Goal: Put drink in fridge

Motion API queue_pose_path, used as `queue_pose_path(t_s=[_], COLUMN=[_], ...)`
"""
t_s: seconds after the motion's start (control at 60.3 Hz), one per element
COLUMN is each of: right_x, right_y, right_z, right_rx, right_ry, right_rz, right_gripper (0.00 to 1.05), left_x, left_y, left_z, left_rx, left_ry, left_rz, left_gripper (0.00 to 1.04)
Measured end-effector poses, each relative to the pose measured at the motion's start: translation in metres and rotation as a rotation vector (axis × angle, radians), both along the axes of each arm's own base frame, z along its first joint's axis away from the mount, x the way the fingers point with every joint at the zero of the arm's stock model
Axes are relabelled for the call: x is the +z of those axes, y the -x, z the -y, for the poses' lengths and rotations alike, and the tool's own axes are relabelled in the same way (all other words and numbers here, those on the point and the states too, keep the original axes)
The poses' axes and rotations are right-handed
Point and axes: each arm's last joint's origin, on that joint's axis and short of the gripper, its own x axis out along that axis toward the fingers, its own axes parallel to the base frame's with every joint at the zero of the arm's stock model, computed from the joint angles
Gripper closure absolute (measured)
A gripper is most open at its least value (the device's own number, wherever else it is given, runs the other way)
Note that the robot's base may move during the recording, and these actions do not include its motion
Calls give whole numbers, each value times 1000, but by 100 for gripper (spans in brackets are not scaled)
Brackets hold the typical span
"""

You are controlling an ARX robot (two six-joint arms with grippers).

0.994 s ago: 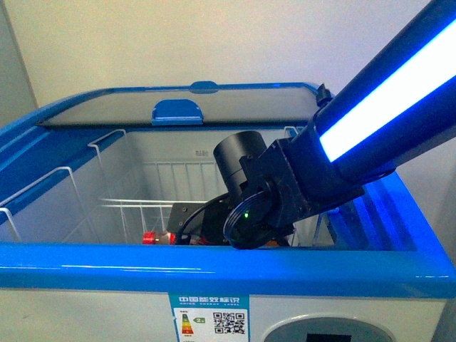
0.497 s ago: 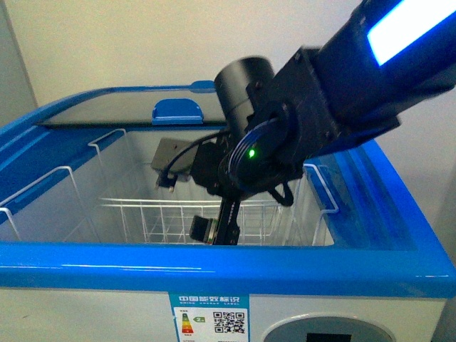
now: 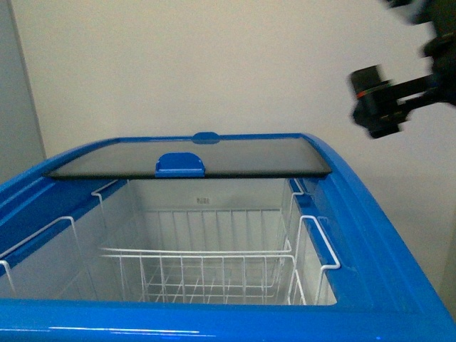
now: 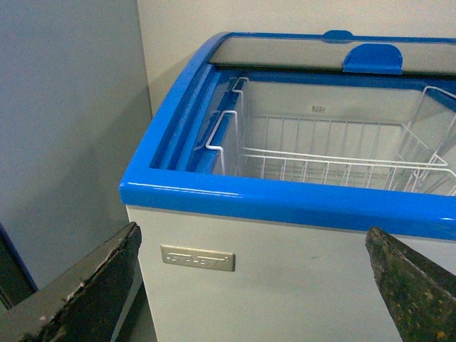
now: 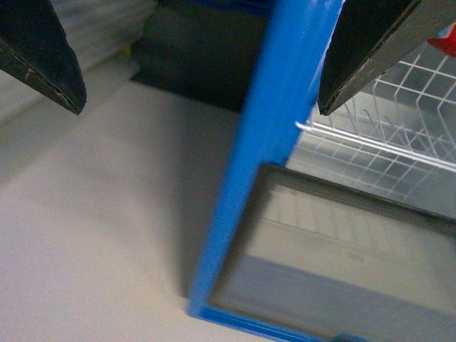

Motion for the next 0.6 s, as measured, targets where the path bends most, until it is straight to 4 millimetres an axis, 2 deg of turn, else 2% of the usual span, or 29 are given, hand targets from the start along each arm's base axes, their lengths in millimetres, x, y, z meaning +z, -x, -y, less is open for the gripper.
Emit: queue_pose_path(t_s=[0.099, 0.166, 0.215, 0.282, 0.315, 0.381, 0.448, 0.597], right_x=[2, -5, -9, -16, -26, -56, -68, -96], right_y=[64, 105, 125, 156, 180, 212, 227, 226], right_z=[40, 54, 56, 51, 49, 48, 49, 48], right_rx=[-193, -292, -288, -123, -69, -47, -49, -48], right_ry=[-196, -273, -304, -301, -271, -239, -230, -215], right_rz=[-15, -15, 2, 146, 194, 199, 271, 243], right_gripper=[7, 7, 9, 20, 29, 42, 56, 82], left_x=[0, 0, 0, 0, 0, 0, 0, 0], left_y=[0, 0, 0, 0, 0, 0, 0, 0], left_z=[0, 0, 0, 0, 0, 0, 0, 0], left_rx=[0, 0, 0, 0, 0, 0, 1, 0], left_ry=[0, 0, 0, 0, 0, 0, 0, 0], left_rz=[0, 0, 0, 0, 0, 0, 1, 1], left_gripper=[8, 8, 8, 8, 8, 8, 8, 8])
